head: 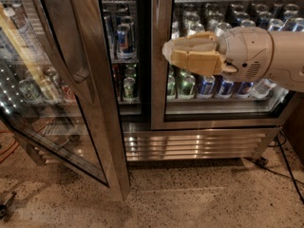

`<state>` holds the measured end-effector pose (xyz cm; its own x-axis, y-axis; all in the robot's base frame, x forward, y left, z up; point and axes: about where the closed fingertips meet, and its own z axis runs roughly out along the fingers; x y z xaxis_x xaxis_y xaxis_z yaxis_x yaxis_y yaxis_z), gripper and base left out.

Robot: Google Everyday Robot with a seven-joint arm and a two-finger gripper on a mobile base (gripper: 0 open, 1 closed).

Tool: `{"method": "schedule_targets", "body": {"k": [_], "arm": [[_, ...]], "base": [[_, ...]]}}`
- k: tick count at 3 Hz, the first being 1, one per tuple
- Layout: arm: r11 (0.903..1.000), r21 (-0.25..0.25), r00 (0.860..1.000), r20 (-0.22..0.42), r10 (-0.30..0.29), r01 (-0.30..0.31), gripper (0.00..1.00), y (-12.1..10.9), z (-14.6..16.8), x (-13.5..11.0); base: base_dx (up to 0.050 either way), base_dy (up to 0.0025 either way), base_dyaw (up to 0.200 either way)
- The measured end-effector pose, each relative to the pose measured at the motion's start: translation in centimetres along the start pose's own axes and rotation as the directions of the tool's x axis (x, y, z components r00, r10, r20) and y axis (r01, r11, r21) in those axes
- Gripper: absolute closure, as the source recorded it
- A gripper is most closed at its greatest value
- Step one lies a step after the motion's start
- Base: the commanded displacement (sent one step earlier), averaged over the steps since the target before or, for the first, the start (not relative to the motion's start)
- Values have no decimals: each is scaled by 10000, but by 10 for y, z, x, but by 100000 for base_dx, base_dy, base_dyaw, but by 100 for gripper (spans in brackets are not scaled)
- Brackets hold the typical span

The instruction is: Open left fridge door

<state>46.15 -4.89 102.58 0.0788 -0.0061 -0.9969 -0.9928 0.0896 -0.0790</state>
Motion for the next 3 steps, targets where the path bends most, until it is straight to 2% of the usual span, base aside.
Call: {"method": "schedule_targets", "body": {"k": [3], "arm": [[10000, -2, 10000, 0, -1, 1, 11, 0, 0, 0]], "base": [[0, 0, 0]]}}
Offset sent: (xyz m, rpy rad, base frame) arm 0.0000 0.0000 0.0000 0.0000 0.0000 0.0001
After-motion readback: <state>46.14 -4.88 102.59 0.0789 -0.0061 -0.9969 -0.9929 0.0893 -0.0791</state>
